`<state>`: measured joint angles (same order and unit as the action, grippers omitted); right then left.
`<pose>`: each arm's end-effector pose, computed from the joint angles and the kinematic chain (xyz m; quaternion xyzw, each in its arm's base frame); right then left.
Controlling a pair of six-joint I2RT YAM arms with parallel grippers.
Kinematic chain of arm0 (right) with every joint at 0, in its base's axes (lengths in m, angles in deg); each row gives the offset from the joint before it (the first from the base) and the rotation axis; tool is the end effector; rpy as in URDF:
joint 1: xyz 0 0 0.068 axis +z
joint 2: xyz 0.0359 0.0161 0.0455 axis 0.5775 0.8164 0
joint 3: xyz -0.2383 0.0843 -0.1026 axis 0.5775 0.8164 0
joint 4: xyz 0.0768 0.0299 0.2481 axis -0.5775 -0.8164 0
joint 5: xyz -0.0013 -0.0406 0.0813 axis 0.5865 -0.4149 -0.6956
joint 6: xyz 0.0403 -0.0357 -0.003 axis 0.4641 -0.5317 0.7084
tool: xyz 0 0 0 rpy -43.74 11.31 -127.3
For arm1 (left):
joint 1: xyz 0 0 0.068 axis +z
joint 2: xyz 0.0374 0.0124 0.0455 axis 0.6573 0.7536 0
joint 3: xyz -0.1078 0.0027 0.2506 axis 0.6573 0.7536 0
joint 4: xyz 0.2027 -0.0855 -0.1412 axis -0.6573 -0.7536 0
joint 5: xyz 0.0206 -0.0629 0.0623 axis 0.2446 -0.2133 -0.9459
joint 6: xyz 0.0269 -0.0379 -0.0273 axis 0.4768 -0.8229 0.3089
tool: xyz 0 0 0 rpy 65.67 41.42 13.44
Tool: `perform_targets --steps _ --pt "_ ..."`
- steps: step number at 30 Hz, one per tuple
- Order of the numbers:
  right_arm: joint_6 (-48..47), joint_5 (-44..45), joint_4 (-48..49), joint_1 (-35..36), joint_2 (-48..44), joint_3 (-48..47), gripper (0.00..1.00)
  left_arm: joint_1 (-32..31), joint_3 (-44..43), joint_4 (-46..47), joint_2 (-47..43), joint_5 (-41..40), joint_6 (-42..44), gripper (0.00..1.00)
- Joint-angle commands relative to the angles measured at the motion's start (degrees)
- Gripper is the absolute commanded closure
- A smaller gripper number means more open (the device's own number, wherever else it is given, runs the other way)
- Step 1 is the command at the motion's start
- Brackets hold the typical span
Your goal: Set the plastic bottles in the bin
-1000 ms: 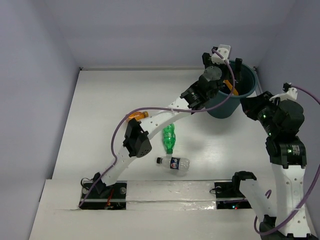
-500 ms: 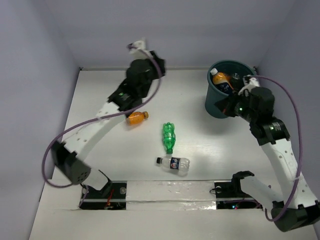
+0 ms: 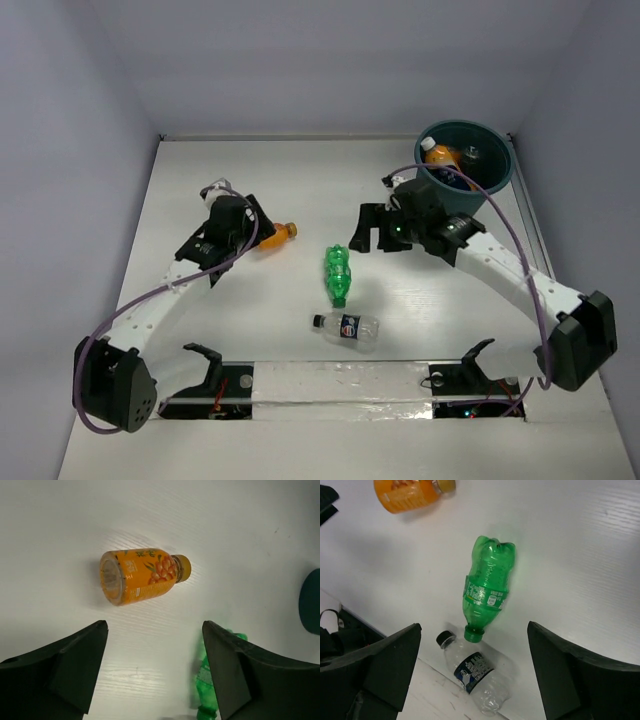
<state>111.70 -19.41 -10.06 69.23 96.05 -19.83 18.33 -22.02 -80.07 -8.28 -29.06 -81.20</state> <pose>0.2276 0.1605 0.3105 -0.0822 0.9013 0.2824 0.3182 0.2304 -0.0891 0.2772 -0.1868 0.8465 -0.1886 0.4616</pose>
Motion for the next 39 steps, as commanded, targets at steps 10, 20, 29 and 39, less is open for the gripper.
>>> perform_targets --steps 10,20,29,39 --pt "0.9 -3.4 11.2 5.4 18.7 -1.2 0.01 1.6 -18.2 -8.6 13.3 5.6 23.0 0.18" --pt "1.2 -2.1 13.9 5.4 28.8 -4.8 0.06 1.6 -24.9 -9.3 22.2 10.6 34.5 0.14" --pt "0.6 2.3 14.8 5.4 30.8 -9.4 0.48 2.6 -32.1 -13.7 29.4 12.3 41.0 0.09" --pt "-3.4 6.3 4.8 -2.4 16.3 -28.6 0.50 3.2 -28.6 -14.1 28.6 14.2 40.8 0.05"
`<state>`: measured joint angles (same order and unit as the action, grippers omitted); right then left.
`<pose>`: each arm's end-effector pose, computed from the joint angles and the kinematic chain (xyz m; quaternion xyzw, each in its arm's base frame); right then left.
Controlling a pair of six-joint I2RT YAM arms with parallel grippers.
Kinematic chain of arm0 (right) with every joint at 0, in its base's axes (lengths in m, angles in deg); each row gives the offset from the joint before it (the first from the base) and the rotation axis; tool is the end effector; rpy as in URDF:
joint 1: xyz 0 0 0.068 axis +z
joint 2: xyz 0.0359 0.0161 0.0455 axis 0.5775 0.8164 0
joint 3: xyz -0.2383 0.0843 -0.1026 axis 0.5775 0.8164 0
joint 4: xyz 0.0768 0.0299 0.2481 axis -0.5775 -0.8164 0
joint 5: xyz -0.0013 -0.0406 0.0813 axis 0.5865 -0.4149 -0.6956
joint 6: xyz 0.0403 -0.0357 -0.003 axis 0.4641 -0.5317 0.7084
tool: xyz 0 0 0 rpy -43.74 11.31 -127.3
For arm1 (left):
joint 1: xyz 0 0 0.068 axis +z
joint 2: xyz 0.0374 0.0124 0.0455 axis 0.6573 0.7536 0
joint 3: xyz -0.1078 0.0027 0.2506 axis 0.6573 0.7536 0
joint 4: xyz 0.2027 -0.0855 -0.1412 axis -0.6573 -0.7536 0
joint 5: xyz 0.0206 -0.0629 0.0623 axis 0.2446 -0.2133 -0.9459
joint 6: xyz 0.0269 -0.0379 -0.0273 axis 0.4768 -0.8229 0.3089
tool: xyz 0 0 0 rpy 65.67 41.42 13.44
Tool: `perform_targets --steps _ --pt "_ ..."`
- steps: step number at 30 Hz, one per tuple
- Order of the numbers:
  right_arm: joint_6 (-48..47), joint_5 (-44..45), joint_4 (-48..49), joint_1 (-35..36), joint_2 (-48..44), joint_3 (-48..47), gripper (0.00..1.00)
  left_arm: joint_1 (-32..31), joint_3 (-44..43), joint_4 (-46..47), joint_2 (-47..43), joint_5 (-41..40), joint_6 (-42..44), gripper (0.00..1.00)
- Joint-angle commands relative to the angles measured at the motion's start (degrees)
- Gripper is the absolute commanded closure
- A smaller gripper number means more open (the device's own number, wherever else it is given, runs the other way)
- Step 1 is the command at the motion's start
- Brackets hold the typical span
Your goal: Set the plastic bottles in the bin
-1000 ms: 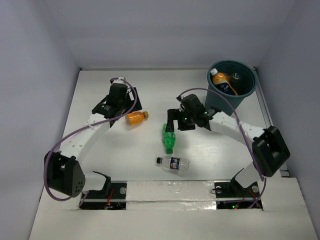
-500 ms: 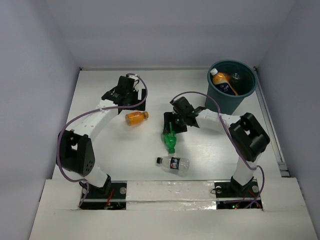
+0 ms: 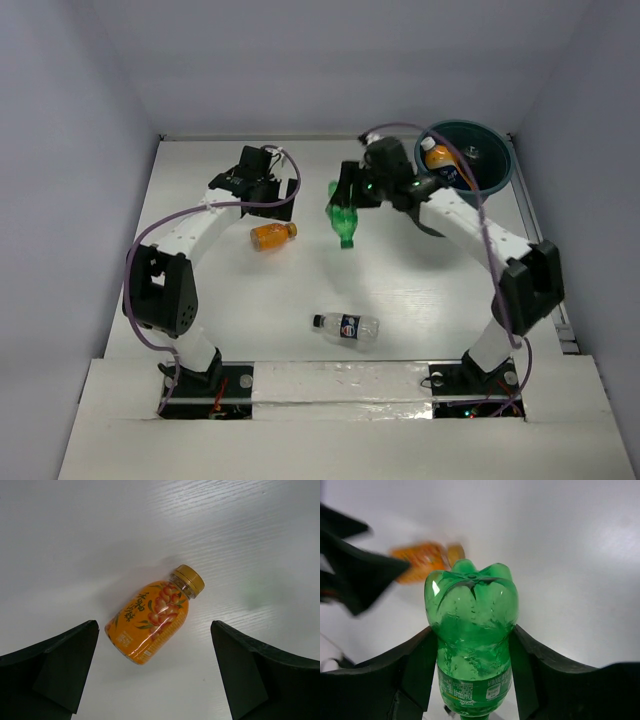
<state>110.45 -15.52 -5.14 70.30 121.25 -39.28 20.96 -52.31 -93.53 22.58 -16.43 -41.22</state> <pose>0.3195 0.2284 0.2923 -0.0862 0.9056 0.2527 0.3296 0.3459 -0.1277 0.2805 0.1558 0.9101 -0.0827 0.3749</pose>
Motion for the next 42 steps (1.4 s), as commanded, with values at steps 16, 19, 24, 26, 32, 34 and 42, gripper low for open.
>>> perform_targets --steps 16,19,24,26,32,34,42 --pt "-7.3 13.6 -8.0 -35.3 -11.0 -25.5 0.49 0.5 4.5 0.9 0.7 1.5 0.6 0.01" --pt "-8.7 17.5 -9.9 -37.4 -7.6 -26.9 0.47 1.1 4.8 0.9 1.3 1.3 0.2 0.01" --pt "-10.7 19.8 -12.3 -39.5 -5.3 -27.9 0.40 1.1 4.6 0.5 3.0 1.2 0.0 0.01" --pt "-10.8 19.4 -13.5 -39.5 -4.7 -28.1 0.32 1.1 4.6 0.2 3.7 1.6 -0.1 0.01" --pt "-9.7 13.2 -12.9 -39.5 -8.8 -21.9 0.03 1.1 7.5 1.2 4.3 3.3 -1.3 0.01" --pt "-9.4 10.8 -12.8 -39.5 -12.0 -21.0 0.01 1.1 8.9 1.7 4.0 3.7 -1.9 0.01" --pt "-8.8 -2.7 -11.7 -26.2 -25.0 -7.9 0.31 1.1 13.3 3.0 2.7 5.1 -4.5 0.02"
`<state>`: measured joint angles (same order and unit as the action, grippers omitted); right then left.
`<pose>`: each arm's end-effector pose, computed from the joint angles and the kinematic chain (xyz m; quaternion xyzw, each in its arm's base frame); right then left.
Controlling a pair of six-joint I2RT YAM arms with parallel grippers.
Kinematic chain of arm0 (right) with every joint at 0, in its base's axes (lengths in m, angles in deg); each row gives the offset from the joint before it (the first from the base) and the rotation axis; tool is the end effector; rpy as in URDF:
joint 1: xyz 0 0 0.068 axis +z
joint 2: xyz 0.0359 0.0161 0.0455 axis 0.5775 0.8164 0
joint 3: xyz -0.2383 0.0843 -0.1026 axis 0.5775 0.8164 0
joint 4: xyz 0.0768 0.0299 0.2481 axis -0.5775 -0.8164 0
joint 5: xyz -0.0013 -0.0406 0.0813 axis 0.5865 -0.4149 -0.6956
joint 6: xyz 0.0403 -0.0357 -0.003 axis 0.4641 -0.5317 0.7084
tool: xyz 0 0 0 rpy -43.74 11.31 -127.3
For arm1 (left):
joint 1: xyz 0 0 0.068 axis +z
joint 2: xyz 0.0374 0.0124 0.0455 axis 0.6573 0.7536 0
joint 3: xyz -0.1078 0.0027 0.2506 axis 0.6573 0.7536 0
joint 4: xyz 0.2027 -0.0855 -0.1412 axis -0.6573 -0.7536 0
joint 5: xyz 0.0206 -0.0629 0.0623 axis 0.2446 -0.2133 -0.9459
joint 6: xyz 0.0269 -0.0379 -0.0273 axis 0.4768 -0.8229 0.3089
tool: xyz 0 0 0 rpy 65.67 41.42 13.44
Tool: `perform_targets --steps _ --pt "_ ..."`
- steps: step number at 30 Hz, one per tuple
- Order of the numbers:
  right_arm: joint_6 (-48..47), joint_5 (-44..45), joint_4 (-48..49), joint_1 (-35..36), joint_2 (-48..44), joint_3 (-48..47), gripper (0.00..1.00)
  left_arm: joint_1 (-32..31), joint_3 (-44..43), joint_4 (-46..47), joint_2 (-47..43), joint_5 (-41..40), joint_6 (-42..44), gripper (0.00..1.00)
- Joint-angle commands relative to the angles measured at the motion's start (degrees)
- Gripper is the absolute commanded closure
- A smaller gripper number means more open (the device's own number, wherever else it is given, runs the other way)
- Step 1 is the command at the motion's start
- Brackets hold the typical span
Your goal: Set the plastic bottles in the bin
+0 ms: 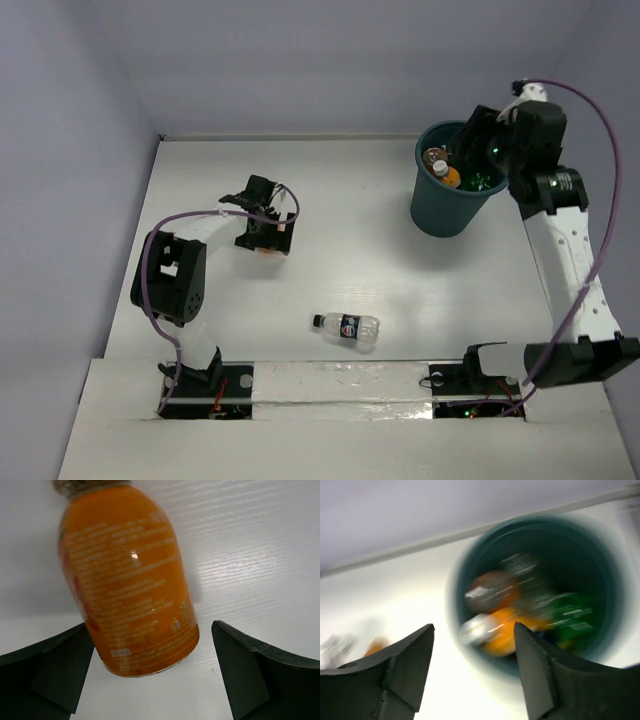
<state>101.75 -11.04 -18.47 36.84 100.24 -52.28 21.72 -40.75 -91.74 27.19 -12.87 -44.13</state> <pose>0.2794 0.0085 0.4651 0.1112 0.8141 0.1080 0.5597 0.3319 -0.1199 0.1920 0.1385 0.9533 -0.0952 0.2508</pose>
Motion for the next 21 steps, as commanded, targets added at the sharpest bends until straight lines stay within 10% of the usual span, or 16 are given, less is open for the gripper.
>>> perform_targets --steps 1,3,8,13,21 --pt "-0.7 -7.6 1.8 9.8 -5.3 7.4 0.37 0.3 2.1 1.3 -1.9 0.9 -1.9 0.03" --pt "-0.7 -9.2 2.2 15.7 -8.6 12.6 0.58 0.3 3.1 2.7 -1.8 -0.1 -3.0 0.07" --pt "-1.5 -17.0 4.7 24.4 -15.0 31.4 0.58 0.3 2.3 5.1 -1.8 -1.3 -6.2 0.13" --pt "-3.6 -19.6 2.0 27.0 -18.9 39.6 0.13 1.4 1.1 5.7 -3.1 -2.2 -8.5 0.07" --pt "-4.6 -20.1 0.7 27.0 -18.2 40.3 0.06 2.5 1.8 8.2 -4.6 0.7 -13.6 0.02"
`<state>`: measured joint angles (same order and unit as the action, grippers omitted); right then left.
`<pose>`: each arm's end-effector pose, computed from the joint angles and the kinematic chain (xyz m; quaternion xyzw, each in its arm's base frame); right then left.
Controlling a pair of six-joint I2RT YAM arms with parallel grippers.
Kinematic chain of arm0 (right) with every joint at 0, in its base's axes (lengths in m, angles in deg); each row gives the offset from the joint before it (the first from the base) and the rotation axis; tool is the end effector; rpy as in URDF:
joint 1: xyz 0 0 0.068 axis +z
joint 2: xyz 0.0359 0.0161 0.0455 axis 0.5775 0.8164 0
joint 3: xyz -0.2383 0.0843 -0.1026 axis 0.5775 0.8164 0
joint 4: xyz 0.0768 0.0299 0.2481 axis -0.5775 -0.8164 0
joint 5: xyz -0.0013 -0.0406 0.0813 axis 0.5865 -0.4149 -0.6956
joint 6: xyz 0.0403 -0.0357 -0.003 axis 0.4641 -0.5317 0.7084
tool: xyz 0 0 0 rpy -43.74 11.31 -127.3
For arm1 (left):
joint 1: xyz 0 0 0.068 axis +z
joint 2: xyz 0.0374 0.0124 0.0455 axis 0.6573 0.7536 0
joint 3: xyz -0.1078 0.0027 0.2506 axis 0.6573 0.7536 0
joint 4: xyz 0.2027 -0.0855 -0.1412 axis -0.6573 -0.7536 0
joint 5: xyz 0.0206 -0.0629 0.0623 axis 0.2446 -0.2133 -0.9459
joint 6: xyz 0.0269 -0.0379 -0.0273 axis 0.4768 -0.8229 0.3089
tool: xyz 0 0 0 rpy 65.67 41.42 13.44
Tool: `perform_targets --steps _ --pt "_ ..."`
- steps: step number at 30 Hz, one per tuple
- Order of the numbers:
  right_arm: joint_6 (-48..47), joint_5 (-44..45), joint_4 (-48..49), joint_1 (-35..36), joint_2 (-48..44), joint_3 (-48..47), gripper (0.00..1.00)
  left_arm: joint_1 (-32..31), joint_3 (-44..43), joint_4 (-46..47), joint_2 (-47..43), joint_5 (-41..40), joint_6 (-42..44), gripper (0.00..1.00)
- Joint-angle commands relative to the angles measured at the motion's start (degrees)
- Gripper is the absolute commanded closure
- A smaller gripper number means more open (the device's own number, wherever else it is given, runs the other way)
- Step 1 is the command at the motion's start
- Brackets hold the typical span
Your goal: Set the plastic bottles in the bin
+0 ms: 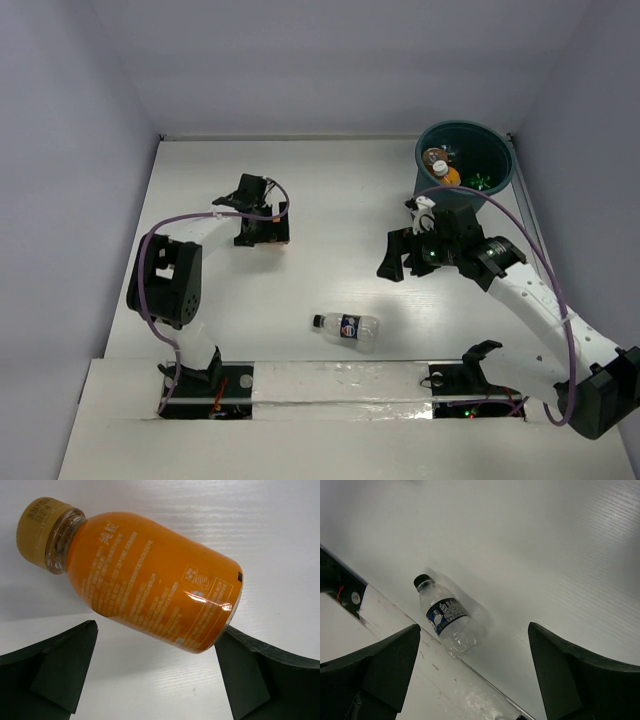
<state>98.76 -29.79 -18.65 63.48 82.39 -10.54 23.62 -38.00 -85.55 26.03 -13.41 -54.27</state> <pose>0.1814 0.1112 0.2997 -0.1705 0.8945 0.2910 0.2933 0.3354 -0.1084 0.1910 0.0377 0.9514 -0.1188 0.2817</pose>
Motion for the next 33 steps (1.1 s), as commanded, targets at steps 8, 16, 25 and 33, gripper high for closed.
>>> perform_targets --steps 8,16,25,33 --pt "-2.3 -0.7 -1.4 0.4 1.7 -1.0 0.04 1.1 3.5 8.0 -8.1 6.7 -13.2 0.01" --pt "-2.4 -1.0 -1.4 0.9 2.4 -1.2 0.04 1.7 6.9 9.8 -11.2 5.1 -25.6 0.01" --pt "-1.6 -1.5 -1.5 1.9 2.1 0.2 0.04 2.3 6.2 7.3 -12.1 -3.1 -32.0 0.01" --pt "-1.0 0.2 -2.5 8.0 6.7 -2.0 0.01 2.9 4.4 6.5 -8.5 -7.7 -32.5 0.01"
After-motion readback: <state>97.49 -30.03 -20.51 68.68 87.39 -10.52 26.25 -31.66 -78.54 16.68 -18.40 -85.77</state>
